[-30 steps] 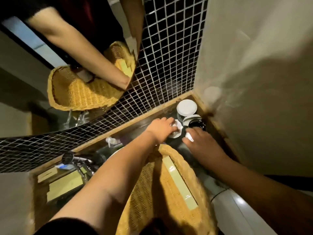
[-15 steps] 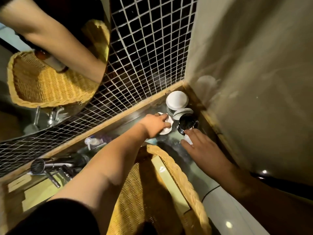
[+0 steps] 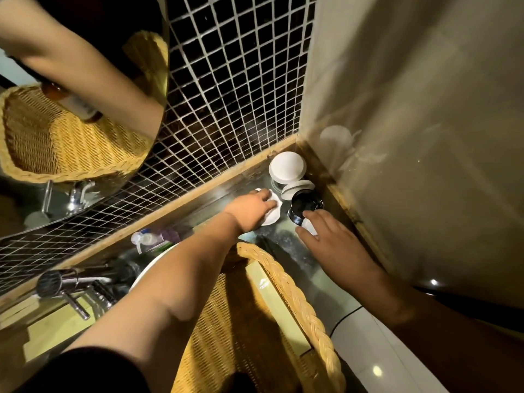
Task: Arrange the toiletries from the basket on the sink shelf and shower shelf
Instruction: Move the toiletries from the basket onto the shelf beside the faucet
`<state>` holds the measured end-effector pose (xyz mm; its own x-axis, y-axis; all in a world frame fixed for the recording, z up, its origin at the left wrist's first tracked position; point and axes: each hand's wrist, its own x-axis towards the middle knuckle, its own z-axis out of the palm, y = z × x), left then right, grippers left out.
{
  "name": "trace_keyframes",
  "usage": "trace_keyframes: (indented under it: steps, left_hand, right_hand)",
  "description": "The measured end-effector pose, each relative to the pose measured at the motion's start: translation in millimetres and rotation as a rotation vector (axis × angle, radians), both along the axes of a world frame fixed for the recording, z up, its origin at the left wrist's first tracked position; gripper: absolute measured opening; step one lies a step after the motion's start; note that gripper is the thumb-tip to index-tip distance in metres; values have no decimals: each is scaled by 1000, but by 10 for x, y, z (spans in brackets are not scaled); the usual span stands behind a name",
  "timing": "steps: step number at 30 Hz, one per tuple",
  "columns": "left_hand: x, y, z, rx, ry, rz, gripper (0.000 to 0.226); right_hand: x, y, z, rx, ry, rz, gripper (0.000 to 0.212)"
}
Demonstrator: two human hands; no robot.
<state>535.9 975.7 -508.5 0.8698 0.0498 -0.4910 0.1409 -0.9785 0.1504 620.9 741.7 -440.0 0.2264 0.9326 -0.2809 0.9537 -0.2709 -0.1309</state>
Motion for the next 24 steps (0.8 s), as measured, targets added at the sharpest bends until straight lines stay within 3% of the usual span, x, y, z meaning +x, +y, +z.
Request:
trace_keyframes:
  steps: [12,19,24]
  left_hand:
    - [-262,5,173,107,-54,-20,54]
    - [-881,195,340,227,-50,172,60]
    - [-1218,240,290,216,-37,193,56]
  right_hand:
    - [-70,82,-13,-28,-40,35,70]
    - [-311,517,90,31,61,33,59]
    - [-409,895,-57,5,65,83,55]
